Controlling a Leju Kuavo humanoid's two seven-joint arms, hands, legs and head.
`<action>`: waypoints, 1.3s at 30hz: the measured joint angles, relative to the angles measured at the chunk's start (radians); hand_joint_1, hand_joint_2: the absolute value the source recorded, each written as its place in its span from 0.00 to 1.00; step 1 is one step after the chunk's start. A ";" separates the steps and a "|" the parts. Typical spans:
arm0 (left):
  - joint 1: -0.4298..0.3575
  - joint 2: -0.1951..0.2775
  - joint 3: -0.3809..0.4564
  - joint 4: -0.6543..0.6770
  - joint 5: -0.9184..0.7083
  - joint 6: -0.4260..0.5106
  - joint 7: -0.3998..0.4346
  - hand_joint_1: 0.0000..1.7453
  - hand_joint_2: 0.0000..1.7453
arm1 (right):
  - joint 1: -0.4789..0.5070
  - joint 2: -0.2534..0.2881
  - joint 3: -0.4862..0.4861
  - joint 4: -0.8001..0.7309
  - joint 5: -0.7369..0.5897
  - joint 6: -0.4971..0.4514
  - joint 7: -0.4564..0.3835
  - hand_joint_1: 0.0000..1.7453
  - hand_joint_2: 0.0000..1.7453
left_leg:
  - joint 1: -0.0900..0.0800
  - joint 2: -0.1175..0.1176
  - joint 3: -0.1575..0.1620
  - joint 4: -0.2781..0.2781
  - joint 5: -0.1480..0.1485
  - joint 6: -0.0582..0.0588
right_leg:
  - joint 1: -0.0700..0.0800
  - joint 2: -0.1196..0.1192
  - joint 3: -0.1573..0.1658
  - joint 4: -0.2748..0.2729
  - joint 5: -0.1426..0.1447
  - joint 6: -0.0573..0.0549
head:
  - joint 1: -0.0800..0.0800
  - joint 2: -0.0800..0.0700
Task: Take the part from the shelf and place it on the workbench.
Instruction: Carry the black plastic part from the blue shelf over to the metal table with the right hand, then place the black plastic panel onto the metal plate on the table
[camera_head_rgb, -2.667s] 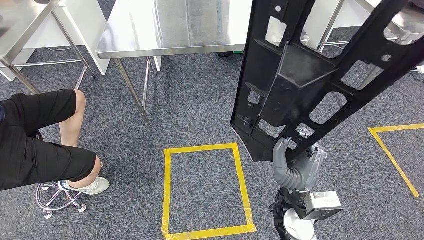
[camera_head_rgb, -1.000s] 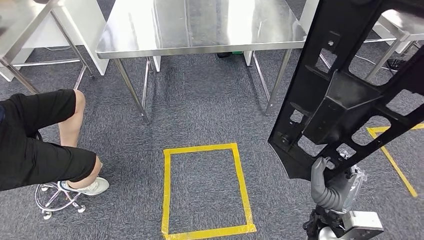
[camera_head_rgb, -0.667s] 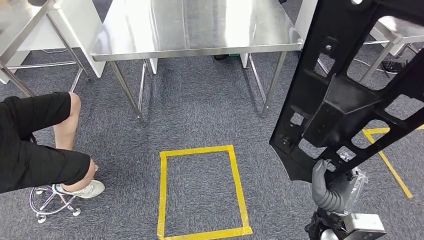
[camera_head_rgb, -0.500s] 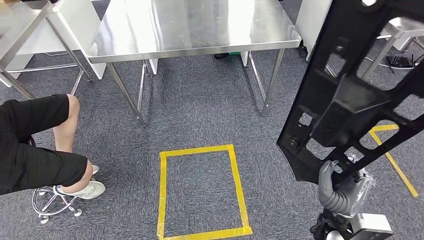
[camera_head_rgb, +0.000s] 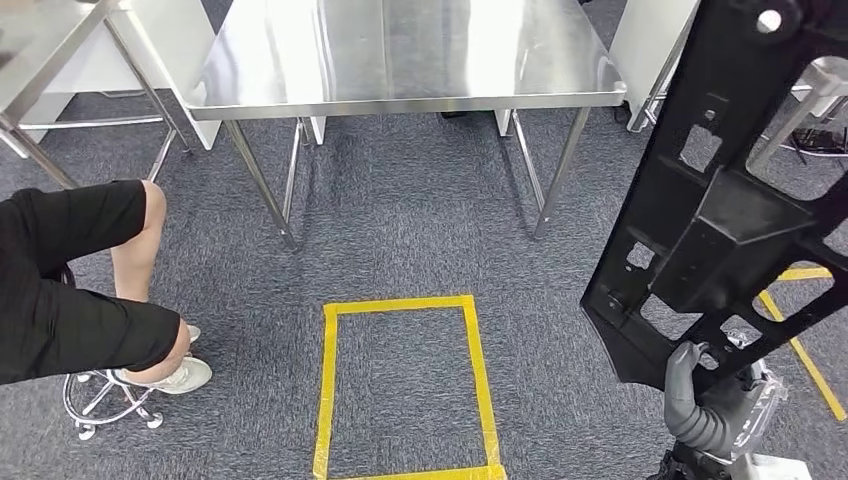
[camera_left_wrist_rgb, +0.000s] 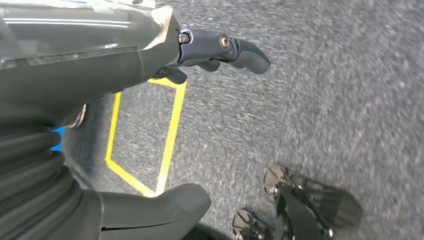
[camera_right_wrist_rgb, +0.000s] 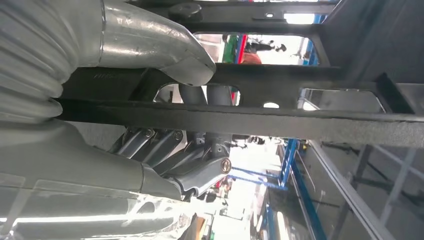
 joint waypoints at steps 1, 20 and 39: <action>0.000 0.000 -0.001 0.000 0.001 0.000 0.000 0.00 1.00 | 0.001 -0.003 0.000 -0.002 0.000 0.000 0.000 1.00 1.00 | 0.004 -0.002 0.014 -0.012 0.002 0.000 | 0.001 0.004 -0.011 0.031 -0.014 0.000 | 0.001 0.000; 0.007 -0.006 -0.020 0.001 -0.009 -0.012 -0.015 0.00 1.00 | 0.035 -0.019 -0.001 -0.022 -0.012 -0.065 0.000 1.00 1.00 | 0.020 -0.016 -0.084 0.270 -0.180 -0.066 | -0.013 0.017 -0.052 -0.011 0.067 -0.027 | 0.000 0.000; 0.009 0.004 -0.037 0.003 -0.017 -0.036 -0.015 0.00 1.00 | 0.066 -0.021 -0.006 -0.056 -0.006 -0.085 0.000 1.00 1.00 | 0.005 -0.024 0.068 -0.007 -0.055 -0.003 | -0.003 0.020 -0.158 0.137 0.036 0.036 | 0.003 0.000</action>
